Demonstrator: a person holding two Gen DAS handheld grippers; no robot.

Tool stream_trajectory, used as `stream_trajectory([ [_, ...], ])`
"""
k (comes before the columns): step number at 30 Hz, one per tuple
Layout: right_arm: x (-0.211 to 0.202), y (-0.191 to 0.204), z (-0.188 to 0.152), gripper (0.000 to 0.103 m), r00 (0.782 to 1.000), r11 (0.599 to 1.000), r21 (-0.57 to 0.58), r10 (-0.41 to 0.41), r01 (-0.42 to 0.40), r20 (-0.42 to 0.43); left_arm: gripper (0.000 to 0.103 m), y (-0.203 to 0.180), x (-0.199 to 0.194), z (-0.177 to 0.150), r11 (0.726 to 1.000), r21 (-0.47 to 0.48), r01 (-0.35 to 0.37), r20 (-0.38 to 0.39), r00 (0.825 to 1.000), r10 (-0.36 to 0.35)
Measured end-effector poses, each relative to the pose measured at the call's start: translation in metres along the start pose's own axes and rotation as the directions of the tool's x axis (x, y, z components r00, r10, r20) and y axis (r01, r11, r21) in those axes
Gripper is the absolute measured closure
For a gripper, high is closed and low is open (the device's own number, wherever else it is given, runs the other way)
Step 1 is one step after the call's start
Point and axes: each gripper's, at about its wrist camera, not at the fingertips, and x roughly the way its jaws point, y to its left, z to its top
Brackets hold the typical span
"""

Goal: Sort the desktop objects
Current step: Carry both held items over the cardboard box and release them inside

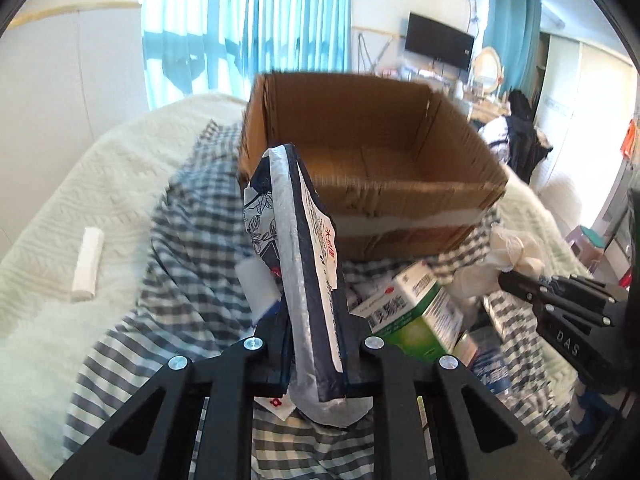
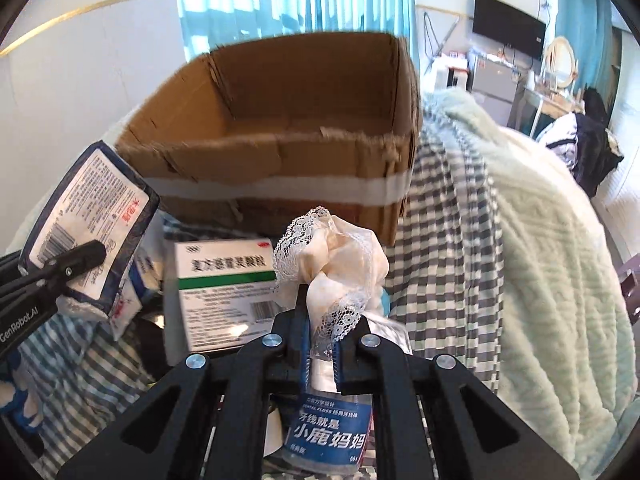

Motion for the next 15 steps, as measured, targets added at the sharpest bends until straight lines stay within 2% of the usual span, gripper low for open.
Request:
stream_trajectory([
  [8, -0.047, 0.005, 0.035, 0.095, 0.989, 0.999, -0.018, 0.045, -0.043, 0.143, 0.086, 0.012, -0.033, 0.039, 1.0, -0.013, 0.008, 0.124, 0.992, -0.006],
  [12, -0.068, 0.015, 0.052, 0.095, 0.98, 0.999, -0.052, 0.018, -0.008, 0.199, 0.086, 0.014, -0.048, 0.059, 1.0, 0.004, -0.007, 0.178, 0.984, 0.006],
  [15, -0.082, 0.02, 0.06, 0.095, 0.969, 0.998, -0.054, -0.031, 0.045, 0.246, 0.086, 0.012, -0.054, 0.075, 1.0, 0.027, -0.007, 0.201, 0.98, 0.001],
])
